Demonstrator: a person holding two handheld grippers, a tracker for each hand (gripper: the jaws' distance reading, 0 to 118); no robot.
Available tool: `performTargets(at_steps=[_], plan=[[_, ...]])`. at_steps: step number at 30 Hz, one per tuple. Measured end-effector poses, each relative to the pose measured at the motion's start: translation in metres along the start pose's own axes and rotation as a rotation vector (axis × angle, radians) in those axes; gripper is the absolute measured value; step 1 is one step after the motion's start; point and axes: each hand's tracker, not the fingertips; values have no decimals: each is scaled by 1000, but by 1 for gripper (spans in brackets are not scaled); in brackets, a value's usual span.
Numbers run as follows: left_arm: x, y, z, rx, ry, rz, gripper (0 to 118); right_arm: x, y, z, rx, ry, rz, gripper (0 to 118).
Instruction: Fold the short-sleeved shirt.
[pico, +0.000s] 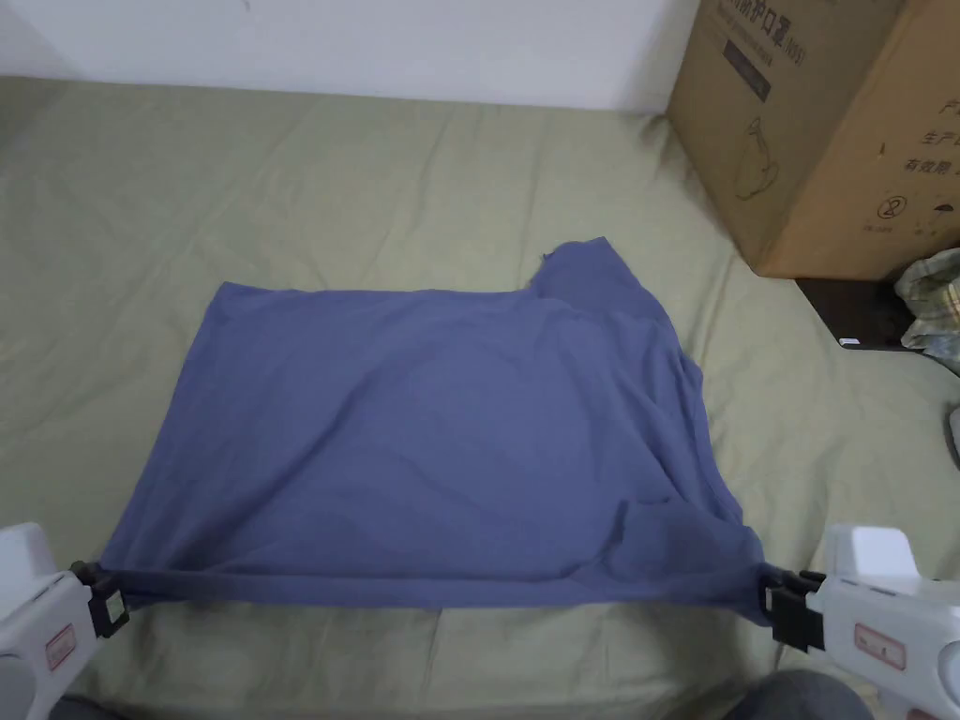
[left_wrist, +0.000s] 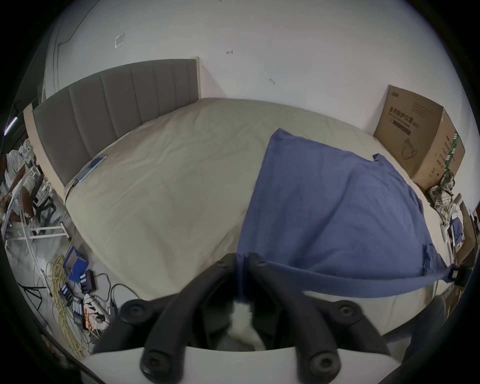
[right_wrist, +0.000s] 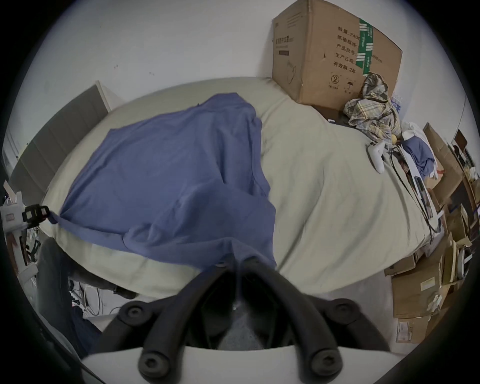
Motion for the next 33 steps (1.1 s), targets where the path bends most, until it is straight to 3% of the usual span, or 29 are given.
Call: performTargets(at_steps=[1, 2, 3, 4, 8, 17, 19, 20, 22, 23, 24, 33], plan=[[-3, 1, 2, -12, 0, -1, 56, -2, -3, -1, -14, -7, 2, 64], [-6, 2, 3, -29, 37, 7, 90, -3, -5, 0, -14, -10, -8, 101], [-11, 5, 6, -17, 30, 28, 107, 4, -7, -2, -18, -18, -20, 108], [-15, 8, 10, -1, 31, 64, 116, 6, -5, -1, -27, -20, -25, 107], [-19, 40, 43, 166, -50, 122, 117, 15, 15, 24, 91, -69, -52, 107], [52, 82, 85, 449, -82, -146, 115, -24, 70, 103, 622, -125, -79, 106], [64, 77, 88, 489, -67, -190, 101, -36, 70, 107, 663, -108, -60, 96], [67, 75, 89, 499, -80, -196, 77, -41, 69, 108, 670, -102, -64, 71], [68, 74, 81, 488, -112, -171, 29, -48, 66, 109, 683, -81, -72, 2], [68, 73, 81, 490, -127, -158, 8, -50, 65, 108, 687, -80, -74, 0], [68, 72, 81, 503, -148, -145, 0, -53, 65, 106, 687, -81, -80, 0], [69, 72, 86, 521, -208, -126, 0, -59, 66, 95, 671, -49, -94, 0]])
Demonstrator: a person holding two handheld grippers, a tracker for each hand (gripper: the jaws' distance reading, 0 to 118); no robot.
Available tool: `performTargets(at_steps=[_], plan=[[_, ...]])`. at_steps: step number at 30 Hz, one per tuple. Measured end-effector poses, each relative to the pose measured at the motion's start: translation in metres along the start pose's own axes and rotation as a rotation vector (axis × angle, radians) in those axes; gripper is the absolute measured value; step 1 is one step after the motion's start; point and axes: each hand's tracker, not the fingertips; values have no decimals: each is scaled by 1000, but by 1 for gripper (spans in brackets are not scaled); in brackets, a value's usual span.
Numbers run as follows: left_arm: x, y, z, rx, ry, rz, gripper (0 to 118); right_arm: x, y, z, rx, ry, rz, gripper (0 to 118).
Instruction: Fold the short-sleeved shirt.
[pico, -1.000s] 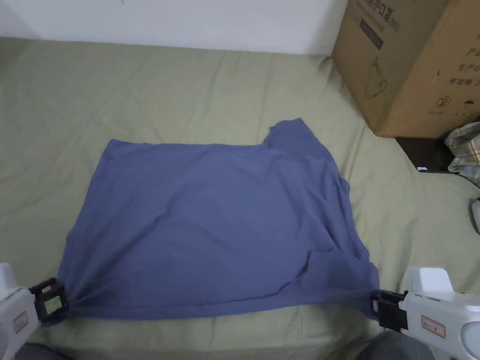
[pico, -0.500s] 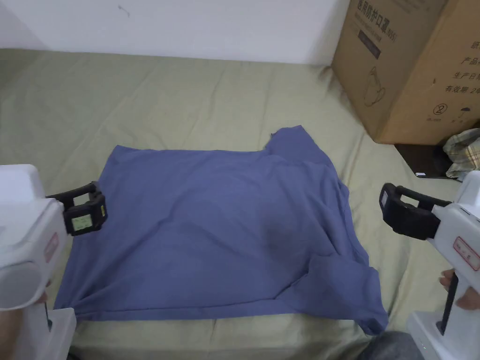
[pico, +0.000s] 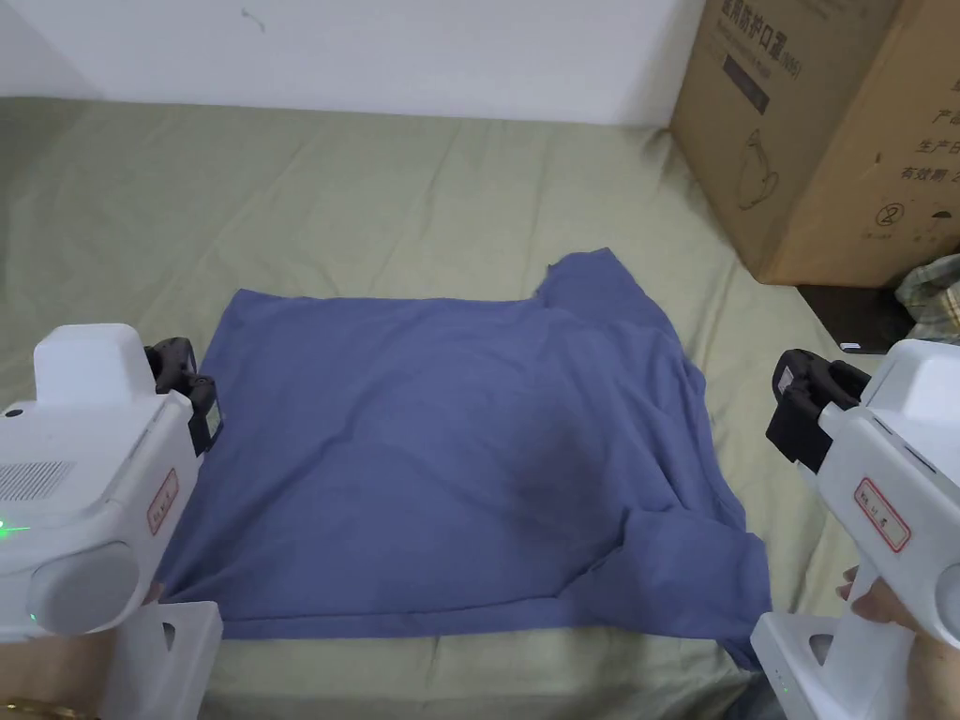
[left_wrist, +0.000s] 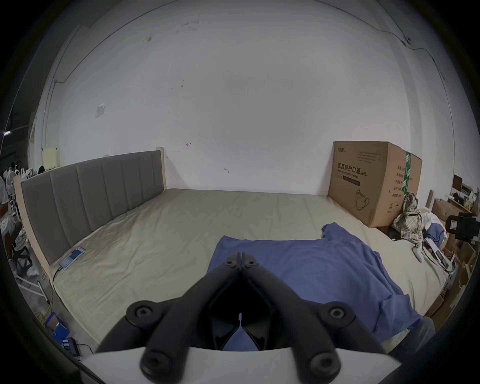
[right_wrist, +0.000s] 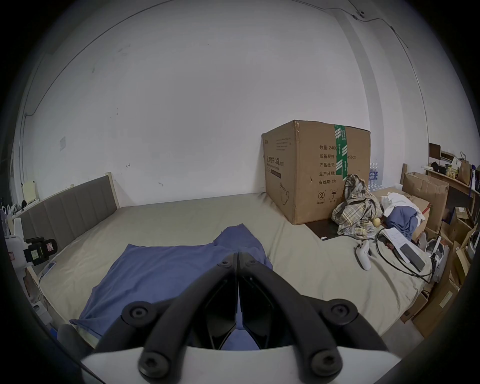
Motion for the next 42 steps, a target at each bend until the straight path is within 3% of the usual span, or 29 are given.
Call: performTargets(at_steps=[5, 7, 8, 10, 11, 17, 22, 24, 27, 29, 32, 37, 40, 41, 42], plan=[[-10, 6, -3, -63, 12, -12, 4, -1, 2, -2, -5, 13, 2, 0], [-22, 7, -8, -146, 7, -8, 32, -1, 3, -3, -10, 19, 7, 0], [-27, 8, -9, -205, 19, 4, 64, -1, 2, -4, -13, 18, 10, 0], [-43, 3, -18, -334, 9, 21, 113, 0, 1, -6, -22, 20, 17, 0], [-51, -3, -23, -401, 23, 24, 118, 0, 0, -7, -29, 20, 21, 0], [-77, -49, -45, -719, 96, -26, 118, 4, -10, -11, -78, 16, 36, 0], [-84, -86, -58, -902, 91, 46, 116, 8, -18, -15, -114, -5, 46, 0], [-84, -95, -61, -903, 96, 59, 97, 10, -22, -16, -128, -13, 45, 0], [-80, -102, -67, -917, 111, 76, 48, 13, -25, -17, -145, -22, 44, 0], [-78, -108, -68, -942, 14, 114, 9, 16, -27, -18, -157, -30, 46, 0], [-75, -106, -67, -929, 54, 146, 0, 21, -30, -19, -180, -44, 34, 0], [-78, -78, -44, -747, 50, 214, 0, 37, -30, -26, -331, -54, 15, 3], [-76, -58, -32, -652, 41, 244, 0, 48, -35, -38, -480, -39, -7, 102], [-74, -52, -29, -631, 39, 245, 0, 52, -39, -42, -556, -26, -11, 116], [-73, -48, -27, -625, 38, 245, 0, 56, -43, -48, -622, -26, -19, 115]])
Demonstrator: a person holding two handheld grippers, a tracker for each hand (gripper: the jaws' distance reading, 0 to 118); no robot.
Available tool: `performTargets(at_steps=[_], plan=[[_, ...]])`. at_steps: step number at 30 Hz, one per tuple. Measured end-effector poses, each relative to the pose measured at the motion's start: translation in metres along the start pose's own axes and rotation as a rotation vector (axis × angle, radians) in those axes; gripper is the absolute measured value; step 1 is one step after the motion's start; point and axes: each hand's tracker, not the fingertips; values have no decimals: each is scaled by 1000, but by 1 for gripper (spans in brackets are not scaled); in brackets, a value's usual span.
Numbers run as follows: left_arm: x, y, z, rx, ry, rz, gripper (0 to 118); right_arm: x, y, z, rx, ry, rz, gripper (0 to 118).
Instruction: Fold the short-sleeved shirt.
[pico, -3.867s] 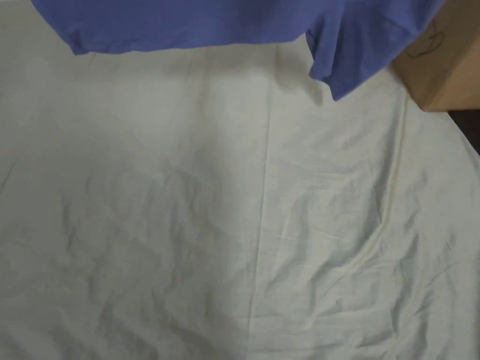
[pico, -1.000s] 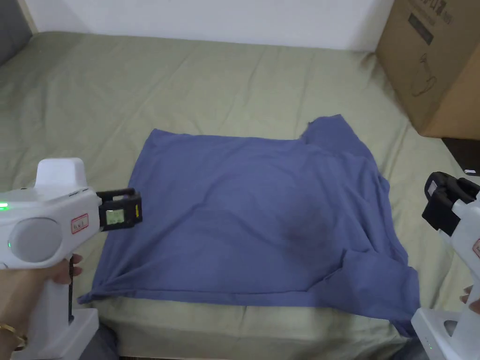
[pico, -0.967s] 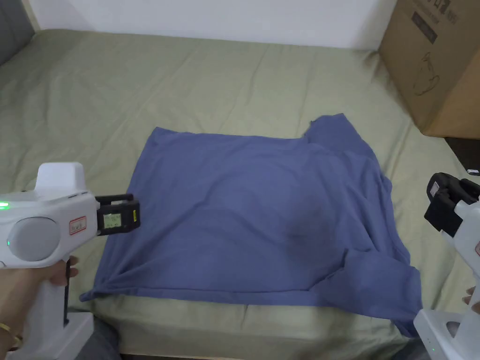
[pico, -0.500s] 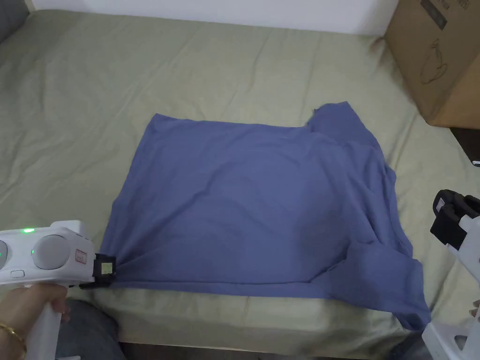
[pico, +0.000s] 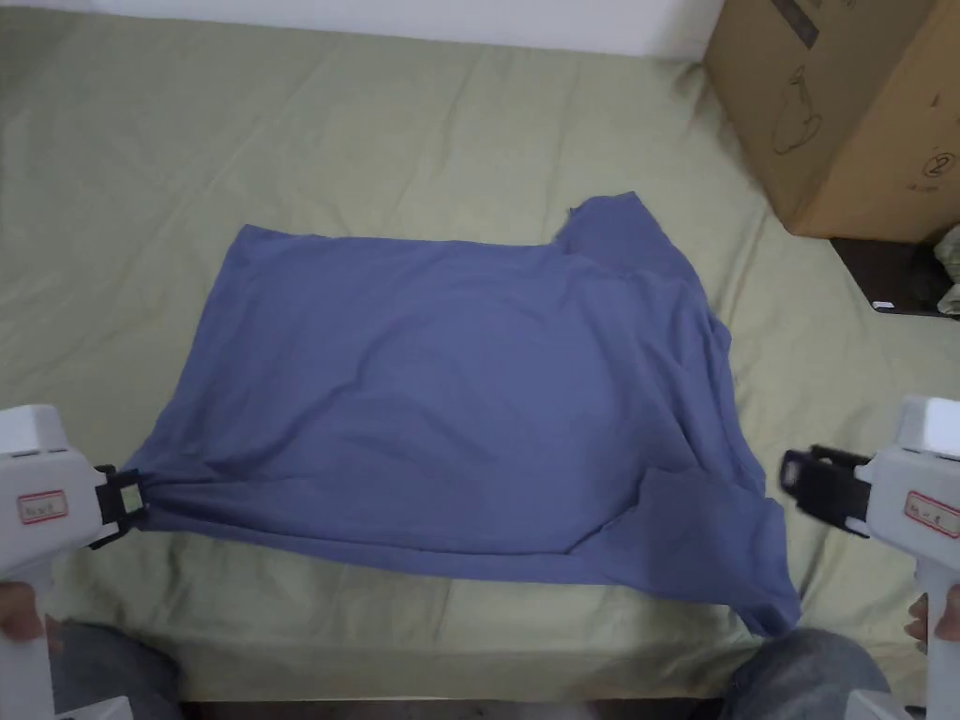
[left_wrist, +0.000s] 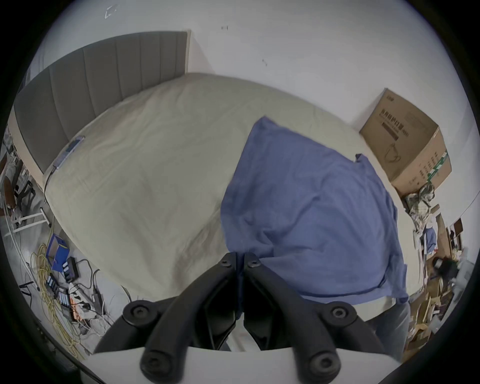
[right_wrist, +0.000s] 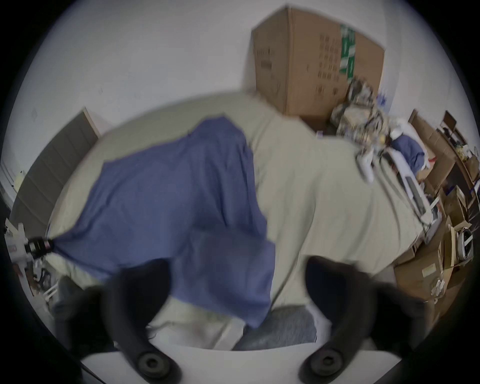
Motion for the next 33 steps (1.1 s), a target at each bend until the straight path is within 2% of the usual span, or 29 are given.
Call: performTargets(at_steps=[2, 7, 8, 9, 10, 11, 12, 14, 15, 16, 21, 25, 29, 33], plan=[[3, 3, 2, 12, -4, -3, 0, 7, -7, -19, -136, 19, 12, 115], [6, 7, 1, 13, 4, -9, 0, 9, -33, -50, -297, -15, 87, 110], [6, 7, 0, 11, 8, -7, 0, 7, -39, -55, -324, -30, 103, 101], [6, 7, 0, 10, 9, -5, 0, 6, -43, -60, -345, -44, 113, 86], [6, 6, -1, 8, 10, -5, 0, 5, -47, -65, -365, -64, 125, 62], [7, 6, -2, 5, 12, -7, 0, 4, -50, -69, -375, -65, 138, 24], [7, 6, -2, 3, 14, -8, 0, 4, -52, -72, -372, -62, 146, 6], [6, 5, -4, -1, 14, -3, 0, 6, -55, -73, -345, -45, 132, 5], [6, 6, -4, -4, 11, 5, 0, 6, -53, -70, -322, -13, 94, 5], [5, 6, -3, -4, 15, 13, 0, 9, -50, -70, -330, -27, 102, 5], [-2, 24, 3, -10, -20, 99, 0, 5, -13, -40, -307, 35, 251, 5], [-1, 56, 1, 32, -52, 169, 0, 1, 39, -24, -264, 58, 292, 5], [9, 94, -24, 61, -61, 199, 0, -7, 95, -39, -212, 51, 269, 5], [29, 126, -67, 68, -38, 178, 0, -18, 138, -83, -208, 17, 233, 5]])
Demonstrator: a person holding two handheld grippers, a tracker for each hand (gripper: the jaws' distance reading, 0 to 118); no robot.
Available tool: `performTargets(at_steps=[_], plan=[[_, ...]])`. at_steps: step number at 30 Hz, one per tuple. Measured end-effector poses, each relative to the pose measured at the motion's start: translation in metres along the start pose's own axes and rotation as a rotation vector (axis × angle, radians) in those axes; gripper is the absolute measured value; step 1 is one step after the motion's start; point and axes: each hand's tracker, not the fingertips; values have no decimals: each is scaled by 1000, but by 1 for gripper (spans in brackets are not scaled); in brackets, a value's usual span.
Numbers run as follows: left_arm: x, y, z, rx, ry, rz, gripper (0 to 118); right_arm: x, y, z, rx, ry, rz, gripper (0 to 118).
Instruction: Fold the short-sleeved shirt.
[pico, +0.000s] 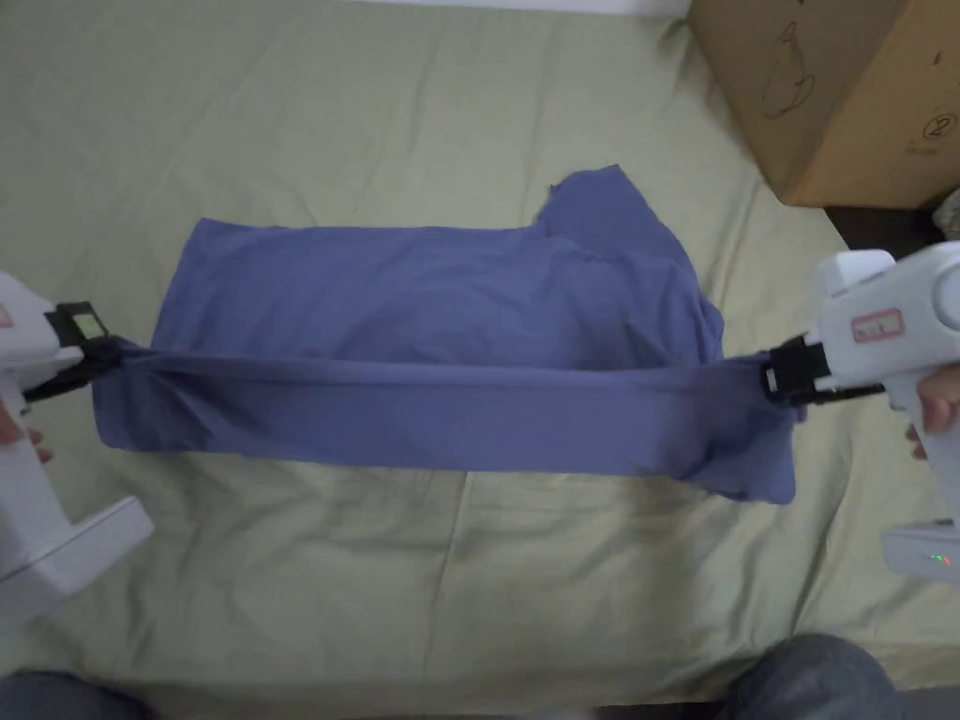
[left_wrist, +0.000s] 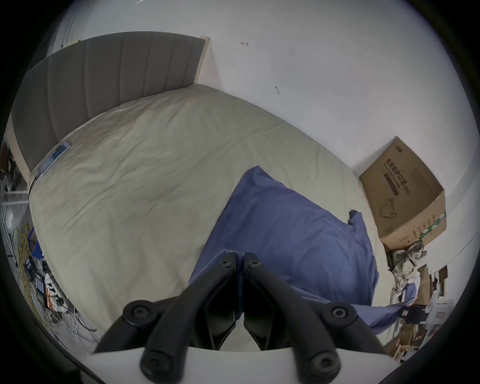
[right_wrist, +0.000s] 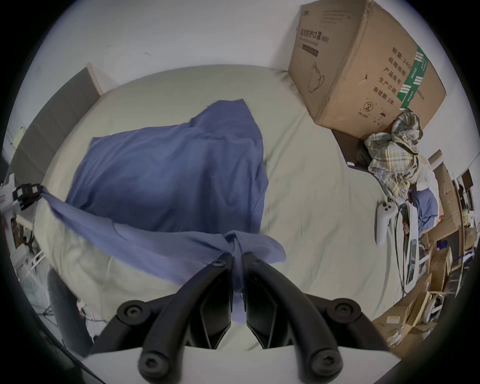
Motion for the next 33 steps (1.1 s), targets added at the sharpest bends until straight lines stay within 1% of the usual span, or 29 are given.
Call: performTargets(at_steps=[3, 6, 8, 9, 10, 11, 12, 13, 14, 15, 18, 19, 21, 24, 26, 27, 28, 31, 32, 33], plan=[[16, 13, -40, -16, 34, -17, 0, -2, 29, -38, -52, -68, -42, 5], [27, 21, -76, -36, 65, -32, 0, -4, 50, -70, -73, -95, -80, 5], [34, 25, -97, -58, 103, -65, 0, -2, 60, -88, -84, -94, -96, 6], [35, 25, -105, -74, 121, -76, 2, -3, 64, -96, -90, -95, -100, 13], [36, 26, -115, -87, 134, -73, 11, -3, 67, -104, -104, -95, -112, 30], [36, 25, -121, -86, 151, -62, 29, 0, 70, -112, -115, -91, -119, 69], [36, 25, -125, -93, 198, -68, 51, 1, 71, -116, -115, -96, -124, 94], [36, 25, -127, -95, 212, -82, 76, 2, 72, -118, -109, -98, -133, 104], [34, 26, -127, -91, 200, -89, 104, 4, 72, -116, -108, -101, -137, 104], [34, 26, -124, -74, 198, -98, 113, 7, 73, -114, -102, -113, -142, 104], [37, 32, -95, 67, 110, -174, 115, 12, 71, -81, 14, -146, -179, 104], [40, 33, -81, 102, 108, -205, 115, 12, 68, -65, 64, -148, -184, 104], [45, 31, -50, 212, 99, -268, 115, 9, 55, -29, 219, -145, -212, 104], [48, 14, 0, 372, 95, -354, 115, -7, 19, 29, 486, -132, -193, 108], [50, -4, 31, 443, 97, -407, 115, -20, -10, 56, 632, -145, -146, 111], [50, -13, 42, 464, 105, -425, 115, -27, -23, 66, 687, -156, -137, 111], [49, -22, 52, 485, 111, -442, 115, -32, -36, 73, 713, -168, -135, 111], [49, -51, 77, 531, 111, -492, 113, -46, -70, 85, 781, -191, -164, 109], [47, -60, 84, 540, 105, -507, 109, -50, -81, 89, 792, -186, -168, 103], [47, -66, 88, 550, 101, -514, 102, -55, -90, 92, 813, -178, -177, 97]])
